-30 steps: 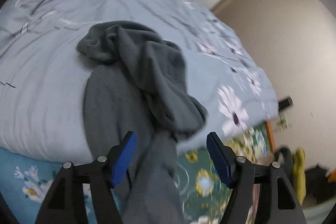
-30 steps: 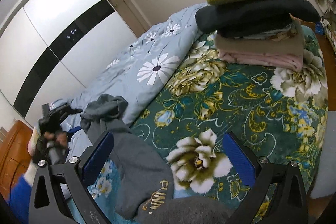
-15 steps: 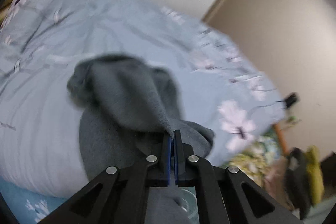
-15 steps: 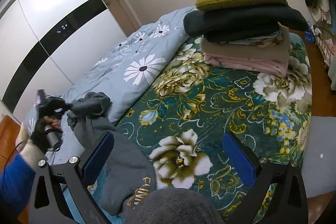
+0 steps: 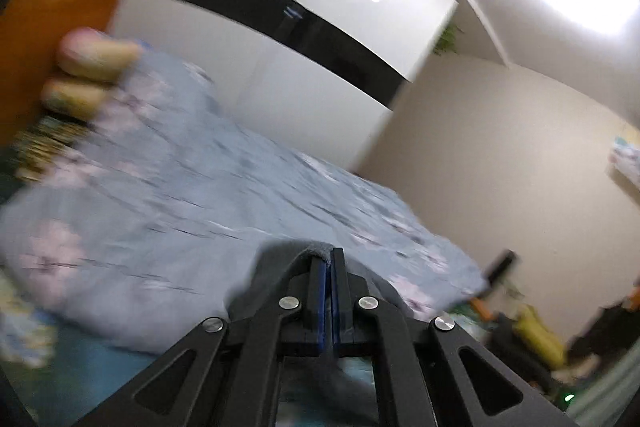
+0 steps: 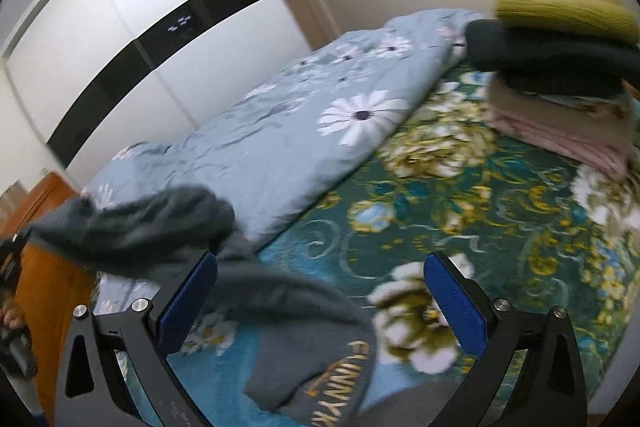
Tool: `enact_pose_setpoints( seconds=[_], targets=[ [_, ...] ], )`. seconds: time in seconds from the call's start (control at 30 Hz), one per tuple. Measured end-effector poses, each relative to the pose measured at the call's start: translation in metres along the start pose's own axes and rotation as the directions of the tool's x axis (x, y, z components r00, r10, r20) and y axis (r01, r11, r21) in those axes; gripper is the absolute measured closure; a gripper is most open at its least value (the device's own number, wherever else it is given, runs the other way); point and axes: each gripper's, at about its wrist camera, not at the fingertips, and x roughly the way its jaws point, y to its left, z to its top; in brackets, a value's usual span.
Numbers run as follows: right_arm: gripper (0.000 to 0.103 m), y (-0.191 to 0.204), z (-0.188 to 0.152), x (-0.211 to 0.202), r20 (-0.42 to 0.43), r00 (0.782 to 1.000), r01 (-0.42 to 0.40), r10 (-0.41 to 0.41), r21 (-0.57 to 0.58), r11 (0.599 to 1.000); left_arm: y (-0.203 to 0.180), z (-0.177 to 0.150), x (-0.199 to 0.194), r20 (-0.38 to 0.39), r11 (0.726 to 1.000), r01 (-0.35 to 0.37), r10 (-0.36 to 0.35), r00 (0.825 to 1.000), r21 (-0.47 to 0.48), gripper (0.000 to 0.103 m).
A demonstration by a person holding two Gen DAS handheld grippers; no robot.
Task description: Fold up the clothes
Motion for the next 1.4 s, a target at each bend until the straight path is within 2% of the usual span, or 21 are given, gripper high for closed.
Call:
enact_pose_setpoints(
  seconds=[0.03,0.07,0.13,0.17,0.23,0.33,0.47,0.5,0.57,0.67,0.73,0.8,0.9,0.97,1.1,1.17,1.23,1.3,1.33,1.37,1.4],
  targets=[
    [0.0,0.008,0.0,0.005,-0.012,1.0,-0.022,0.022,-0.008,1.0,0.013,-0.004,-0.009,0.002,0.999,-0.046,0.046,0.999,0.003,0.101],
    [0.0,0.016,-0.001,0.011,-0.023,0.999,-0.043,0.043,-0.015,0.999,0.033,-0.012,-0.014,-0.022,0.991,-0.132,0.132,0.991,-0.004,0.101],
    [0.0,0.036,-0.004,0.023,-0.061,0.994,-0.093,0.091,-0.038,0.995,0.07,-0.029,-0.016,-0.091,0.961,-0.273,0.27,0.959,-0.031,0.101],
    [0.0,0.043,-0.006,0.028,-0.08,0.991,-0.114,0.109,-0.052,0.992,0.101,-0.044,-0.011,-0.16,0.933,-0.35,0.334,0.929,-0.081,0.101],
    [0.0,0.059,-0.013,0.036,-0.122,0.984,-0.14,0.128,-0.094,0.986,0.147,-0.07,-0.001,-0.276,0.875,-0.455,0.402,0.873,-0.167,0.101],
    [0.0,0.072,-0.024,0.041,-0.16,0.978,-0.157,0.134,-0.137,0.978,0.197,-0.121,0.008,-0.432,0.795,-0.538,0.396,0.81,-0.28,0.101],
    [0.0,0.068,-0.031,0.05,-0.194,0.977,-0.118,0.092,-0.128,0.985,0.204,-0.173,0.026,-0.607,0.765,-0.581,0.33,0.724,-0.277,0.099],
    [0.0,0.065,-0.032,0.053,-0.201,0.976,-0.106,0.08,-0.12,0.987,0.196,-0.18,0.028,-0.635,0.779,-0.56,0.286,0.717,-0.282,0.099],
    [0.0,0.06,-0.035,0.057,-0.211,0.975,-0.089,0.066,-0.099,0.991,0.163,-0.185,0.034,-0.666,0.86,-0.437,0.166,0.727,-0.263,0.086],
    [0.0,0.053,-0.04,0.064,-0.228,0.972,-0.067,0.05,-0.069,0.995,0.106,-0.182,0.05,-0.678,0.951,-0.284,0.128,0.724,-0.124,0.071],
    [0.0,0.048,-0.043,0.066,-0.237,0.971,-0.059,0.044,-0.057,0.997,0.068,-0.177,0.068,-0.661,0.98,-0.197,0.142,0.737,-0.009,0.061],
    [0.0,0.046,-0.045,0.066,-0.24,0.97,-0.055,0.042,-0.051,0.997,0.03,-0.174,0.095,-0.64,0.986,-0.13,0.167,0.75,0.106,0.052],
    [0.0,0.044,-0.044,0.063,-0.231,0.972,-0.049,0.037,-0.045,0.998,-0.004,-0.187,0.149,-0.611,0.968,-0.064,0.205,0.765,0.244,0.045],
    [0.0,0.043,-0.042,0.061,-0.224,0.974,-0.044,0.034,-0.041,0.998,-0.016,-0.196,0.181,-0.589,0.933,-0.059,0.272,0.761,0.355,0.044],
    [0.0,0.038,-0.04,0.055,-0.21,0.977,-0.032,0.022,-0.041,0.999,-0.032,-0.228,0.237,-0.558,0.823,-0.045,0.422,0.714,0.566,0.044],
    [0.0,0.035,-0.04,0.053,-0.203,0.979,-0.026,0.018,-0.035,0.999,-0.03,-0.238,0.253,-0.54,0.784,-0.053,0.473,0.696,0.619,0.044],
    [0.0,0.032,-0.041,0.052,-0.199,0.98,-0.021,0.016,-0.021,1.0,-0.028,-0.243,0.261,-0.536,0.764,-0.051,0.497,0.683,0.643,0.044],
    [0.0,0.029,-0.042,0.052,-0.198,0.98,-0.019,0.017,-0.007,1.0,-0.026,-0.247,0.269,-0.53,0.744,-0.05,0.519,0.67,0.666,0.055],
    [0.0,0.027,-0.043,0.052,-0.199,0.98,-0.018,0.017,0.0,1.0,-0.026,-0.245,0.268,-0.522,0.743,-0.052,0.516,0.679,0.667,0.081],
    [0.0,0.026,-0.043,0.053,-0.203,0.979,-0.016,0.017,0.007,1.0,-0.026,-0.242,0.267,-0.514,0.744,-0.056,0.512,0.688,0.666,0.089],
    [0.0,0.026,-0.044,0.054,-0.207,0.978,-0.017,0.019,0.01,1.0,-0.022,-0.229,0.263,-0.515,0.774,-0.08,0.49,0.704,0.628,0.089]
  ],
)
